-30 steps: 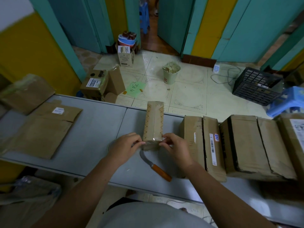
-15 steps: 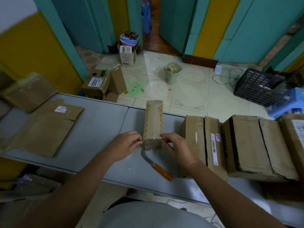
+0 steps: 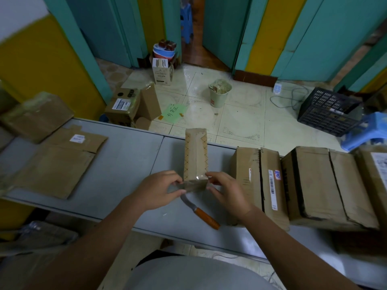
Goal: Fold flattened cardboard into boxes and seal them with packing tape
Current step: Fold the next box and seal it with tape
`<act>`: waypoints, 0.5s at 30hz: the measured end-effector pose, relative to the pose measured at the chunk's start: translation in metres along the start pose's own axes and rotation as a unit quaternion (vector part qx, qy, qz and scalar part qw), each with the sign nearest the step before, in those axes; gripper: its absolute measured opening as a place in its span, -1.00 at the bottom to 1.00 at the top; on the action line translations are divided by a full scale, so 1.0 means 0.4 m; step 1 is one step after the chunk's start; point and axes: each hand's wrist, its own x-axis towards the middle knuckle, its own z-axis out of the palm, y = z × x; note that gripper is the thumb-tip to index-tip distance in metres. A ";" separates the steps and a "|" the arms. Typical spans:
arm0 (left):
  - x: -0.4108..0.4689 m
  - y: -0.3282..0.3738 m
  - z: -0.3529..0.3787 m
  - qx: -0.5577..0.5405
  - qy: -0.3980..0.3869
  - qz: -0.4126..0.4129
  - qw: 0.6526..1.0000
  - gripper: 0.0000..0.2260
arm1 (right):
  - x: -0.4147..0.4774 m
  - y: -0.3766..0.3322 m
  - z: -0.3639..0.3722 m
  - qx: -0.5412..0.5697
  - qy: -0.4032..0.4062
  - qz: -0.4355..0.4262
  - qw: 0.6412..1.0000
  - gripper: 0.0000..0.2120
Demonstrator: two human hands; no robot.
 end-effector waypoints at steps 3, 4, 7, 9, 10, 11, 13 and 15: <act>0.002 -0.002 -0.006 -0.002 -0.003 0.014 1.000 -0.84 | -0.004 -0.004 -0.014 -0.011 -0.016 -0.006 1.000 -0.52; 0.004 -0.002 -0.008 0.000 -0.005 0.017 1.000 -0.84 | -0.005 -0.004 -0.018 -0.014 -0.020 -0.009 1.000 -0.52; 0.010 -0.003 -0.014 0.003 -0.003 0.014 1.000 -0.85 | -0.001 -0.008 -0.025 -0.022 -0.017 -0.012 1.000 -0.54; 0.014 -0.003 -0.015 0.003 0.000 0.010 1.000 -0.87 | 0.010 -0.011 -0.024 -0.028 -0.004 -0.024 0.999 -0.59; 0.017 -0.004 -0.015 0.005 0.000 0.007 1.000 -0.87 | 0.017 -0.012 -0.024 -0.031 0.000 -0.030 0.999 -0.62; 0.020 -0.006 -0.014 0.008 -0.001 0.005 1.000 -0.86 | 0.026 -0.012 -0.024 -0.032 0.002 -0.036 0.999 -0.65; 0.022 -0.010 -0.013 0.012 -0.002 0.002 1.000 -0.85 | 0.041 -0.009 -0.028 -0.035 -0.001 -0.045 0.998 -0.67; 0.024 -0.015 -0.013 0.016 -0.005 0.004 1.000 -0.83 | 0.050 -0.008 -0.031 -0.046 -0.009 -0.057 0.997 -0.67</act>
